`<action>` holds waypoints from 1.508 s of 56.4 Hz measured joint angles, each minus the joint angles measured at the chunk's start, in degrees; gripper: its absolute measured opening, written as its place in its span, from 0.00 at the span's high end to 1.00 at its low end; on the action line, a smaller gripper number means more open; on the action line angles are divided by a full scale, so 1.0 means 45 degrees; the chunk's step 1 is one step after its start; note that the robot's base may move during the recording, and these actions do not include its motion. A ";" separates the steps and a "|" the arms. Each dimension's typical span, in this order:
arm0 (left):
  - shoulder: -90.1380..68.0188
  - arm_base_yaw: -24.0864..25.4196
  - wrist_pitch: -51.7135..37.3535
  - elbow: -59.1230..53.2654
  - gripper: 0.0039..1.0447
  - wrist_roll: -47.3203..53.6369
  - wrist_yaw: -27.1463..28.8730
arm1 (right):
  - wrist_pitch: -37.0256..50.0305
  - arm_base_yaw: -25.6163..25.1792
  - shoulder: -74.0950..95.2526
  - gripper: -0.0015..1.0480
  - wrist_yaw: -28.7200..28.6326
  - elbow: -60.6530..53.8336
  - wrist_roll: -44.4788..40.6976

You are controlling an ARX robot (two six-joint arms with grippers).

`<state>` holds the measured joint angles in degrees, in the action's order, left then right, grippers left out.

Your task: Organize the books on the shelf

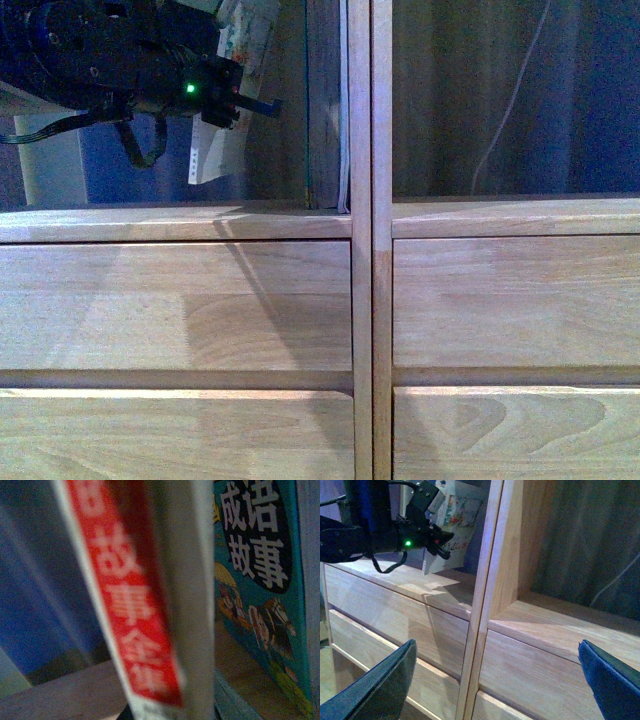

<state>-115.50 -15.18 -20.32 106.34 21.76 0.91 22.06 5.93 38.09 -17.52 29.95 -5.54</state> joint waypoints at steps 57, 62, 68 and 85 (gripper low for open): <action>-0.0913 -0.0675 -0.0612 -0.0680 0.73 -0.1137 0.0918 | 0.0000 0.0000 0.0000 0.07 0.0010 0.0000 -0.0024; -0.0903 -0.0695 -0.0811 -0.1161 0.59 -0.1418 0.0777 | 0.0000 0.0000 0.0000 0.07 0.0010 0.0000 -0.0024; -0.0685 -0.0811 -0.1297 -0.1753 0.44 -0.1511 0.0685 | 0.0000 0.0000 0.0000 0.07 0.0010 0.0000 -0.0024; 0.1311 -0.1287 -0.2603 -0.3317 0.06 -0.1855 0.0277 | 0.0000 0.0000 0.0000 0.07 0.0010 0.0000 -0.0024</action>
<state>-109.60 -20.97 -32.03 91.42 13.41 2.15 22.06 5.93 38.09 -17.47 29.95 -5.65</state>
